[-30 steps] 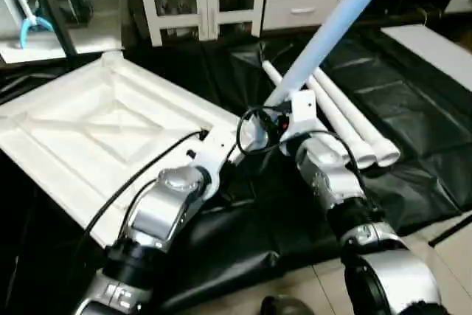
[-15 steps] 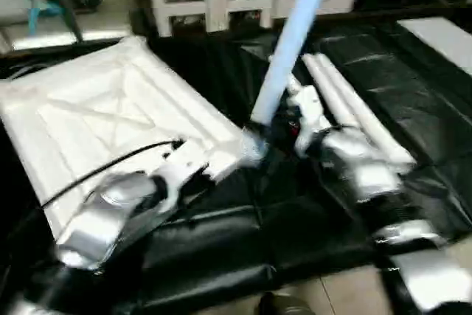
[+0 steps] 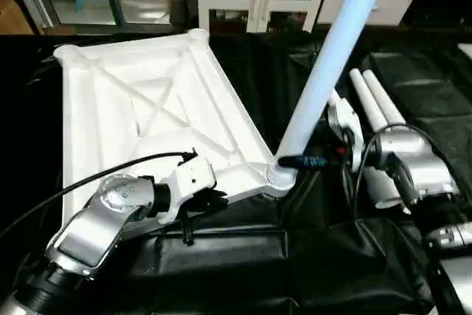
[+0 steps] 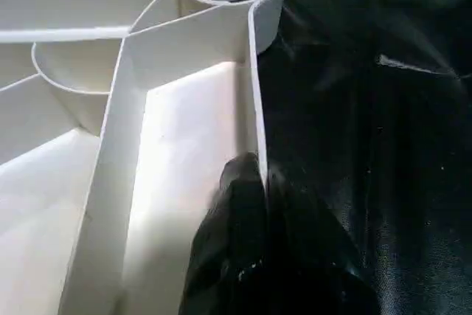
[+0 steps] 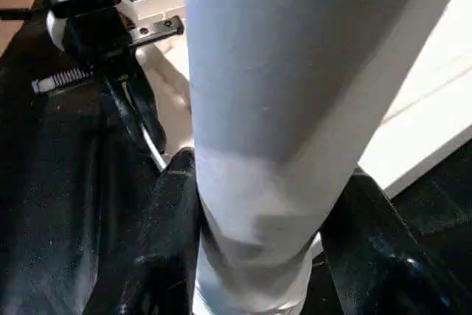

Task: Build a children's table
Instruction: Insert table leg to table base

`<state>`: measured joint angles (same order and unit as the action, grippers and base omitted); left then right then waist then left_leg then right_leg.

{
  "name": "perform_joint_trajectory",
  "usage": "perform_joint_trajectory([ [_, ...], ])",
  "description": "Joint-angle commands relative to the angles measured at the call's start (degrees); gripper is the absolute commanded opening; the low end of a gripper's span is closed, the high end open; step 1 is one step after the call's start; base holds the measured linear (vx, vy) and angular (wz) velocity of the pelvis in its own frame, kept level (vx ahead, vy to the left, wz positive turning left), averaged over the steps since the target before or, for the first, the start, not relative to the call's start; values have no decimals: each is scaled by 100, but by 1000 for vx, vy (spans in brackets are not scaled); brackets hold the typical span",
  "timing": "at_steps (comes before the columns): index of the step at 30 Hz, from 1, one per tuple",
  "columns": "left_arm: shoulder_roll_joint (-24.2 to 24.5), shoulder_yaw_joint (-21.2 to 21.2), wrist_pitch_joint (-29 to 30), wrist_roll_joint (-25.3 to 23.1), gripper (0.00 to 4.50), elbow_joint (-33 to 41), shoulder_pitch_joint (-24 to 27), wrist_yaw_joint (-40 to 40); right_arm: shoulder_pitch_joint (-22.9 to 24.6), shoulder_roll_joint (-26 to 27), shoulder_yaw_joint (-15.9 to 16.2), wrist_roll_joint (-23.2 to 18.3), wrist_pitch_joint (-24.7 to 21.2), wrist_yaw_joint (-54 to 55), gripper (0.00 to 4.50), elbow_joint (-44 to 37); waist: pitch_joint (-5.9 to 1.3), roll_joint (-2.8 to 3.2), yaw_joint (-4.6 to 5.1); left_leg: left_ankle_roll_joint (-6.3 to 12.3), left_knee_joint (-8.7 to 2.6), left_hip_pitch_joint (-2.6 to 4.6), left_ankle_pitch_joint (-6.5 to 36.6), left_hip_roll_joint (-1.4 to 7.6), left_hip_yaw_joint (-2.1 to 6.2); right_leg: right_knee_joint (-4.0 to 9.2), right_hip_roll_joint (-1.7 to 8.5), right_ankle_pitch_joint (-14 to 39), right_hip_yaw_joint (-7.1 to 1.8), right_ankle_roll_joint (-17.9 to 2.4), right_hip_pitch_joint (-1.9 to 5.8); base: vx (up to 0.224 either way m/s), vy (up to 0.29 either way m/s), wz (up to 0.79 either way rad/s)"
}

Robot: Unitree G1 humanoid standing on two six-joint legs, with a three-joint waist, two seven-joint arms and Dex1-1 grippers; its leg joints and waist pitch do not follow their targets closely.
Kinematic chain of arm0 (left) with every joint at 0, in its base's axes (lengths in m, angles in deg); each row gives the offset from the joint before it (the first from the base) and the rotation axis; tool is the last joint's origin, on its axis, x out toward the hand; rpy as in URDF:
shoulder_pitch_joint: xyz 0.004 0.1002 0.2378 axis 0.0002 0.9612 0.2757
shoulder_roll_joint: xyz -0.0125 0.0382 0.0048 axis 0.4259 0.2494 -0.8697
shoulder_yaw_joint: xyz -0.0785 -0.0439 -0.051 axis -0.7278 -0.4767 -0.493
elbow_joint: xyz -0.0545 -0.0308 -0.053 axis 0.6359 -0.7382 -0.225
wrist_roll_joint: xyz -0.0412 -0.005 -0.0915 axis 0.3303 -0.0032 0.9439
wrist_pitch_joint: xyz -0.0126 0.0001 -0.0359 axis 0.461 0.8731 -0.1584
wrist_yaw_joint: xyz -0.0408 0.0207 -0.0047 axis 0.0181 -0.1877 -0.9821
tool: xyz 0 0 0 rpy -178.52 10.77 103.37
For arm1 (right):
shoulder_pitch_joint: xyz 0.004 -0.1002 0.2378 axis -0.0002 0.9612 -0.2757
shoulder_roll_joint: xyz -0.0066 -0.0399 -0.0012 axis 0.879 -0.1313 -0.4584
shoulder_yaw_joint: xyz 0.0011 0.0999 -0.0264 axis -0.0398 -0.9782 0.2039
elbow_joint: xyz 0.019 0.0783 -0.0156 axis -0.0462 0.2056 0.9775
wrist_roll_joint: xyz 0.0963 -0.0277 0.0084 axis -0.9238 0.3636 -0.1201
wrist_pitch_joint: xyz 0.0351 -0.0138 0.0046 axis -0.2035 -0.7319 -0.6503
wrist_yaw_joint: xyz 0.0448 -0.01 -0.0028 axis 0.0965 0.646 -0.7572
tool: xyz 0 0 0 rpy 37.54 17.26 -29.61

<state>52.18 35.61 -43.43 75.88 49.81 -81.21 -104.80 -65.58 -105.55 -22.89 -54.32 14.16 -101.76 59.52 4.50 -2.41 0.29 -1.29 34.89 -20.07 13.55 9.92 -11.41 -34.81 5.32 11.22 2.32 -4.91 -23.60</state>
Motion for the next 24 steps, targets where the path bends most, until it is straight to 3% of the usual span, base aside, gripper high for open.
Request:
perform_joint_trajectory([
  [1, -28, 178, -235, 45, 0, 50, 50, -154, 480, -156, 186, 539, 125, 129, 185, 368, -360, 96, 47, 1043, -369, 103, -299, 342, 93, 258, 251, 112, -190, -1281, 241, 0, 0, 0],
  [4, -47, 188, -276, 28, 0, 17, 59, -134, 585, -72, 177, 531, 345, 195, 185, 369, -312, 83, 58, 463, -455, 121, 742, 349, 104, 387, 242, 1078, -207, -1062, 232, 0, 0, 0],
  [7, -63, 207, -269, 30, 0, 9, 62, -134, 663, 4, 155, 520, 542, 338, 185, 376, -297, 86, 97, 195, -493, 123, 1177, 340, 128, 437, 237, 1469, -220, -895, 222, 0, 0, 0],
  [9, -82, 226, -286, 21, 0, -27, 57, -138, 727, 46, 115, 507, 612, 467, 185, 491, -310, 80, 122, 144, -499, 106, 1227, 333, 141, 446, 238, 1492, -222, -835, 239, 0, 0, 0],
  [14, -103, 233, -326, 3, 0, -93, 34, -168, 819, 75, 46, 501, 611, 599, 185, 585, -350, 95, 139, 239, -496, 77, 1012, 322, 141, 423, 222, 1099, -218, -866, 262, 0, 0, 0],
  [24, -103, 227, -324, -18, 0, -204, 0, -133, 867, 274, -75, 508, 289, 1319, 185, 653, -344, 116, 173, 62, -556, 77, 1584, 334, 179, 486, 215, 1681, -206, -694, 222, 0, 0, 0],
])
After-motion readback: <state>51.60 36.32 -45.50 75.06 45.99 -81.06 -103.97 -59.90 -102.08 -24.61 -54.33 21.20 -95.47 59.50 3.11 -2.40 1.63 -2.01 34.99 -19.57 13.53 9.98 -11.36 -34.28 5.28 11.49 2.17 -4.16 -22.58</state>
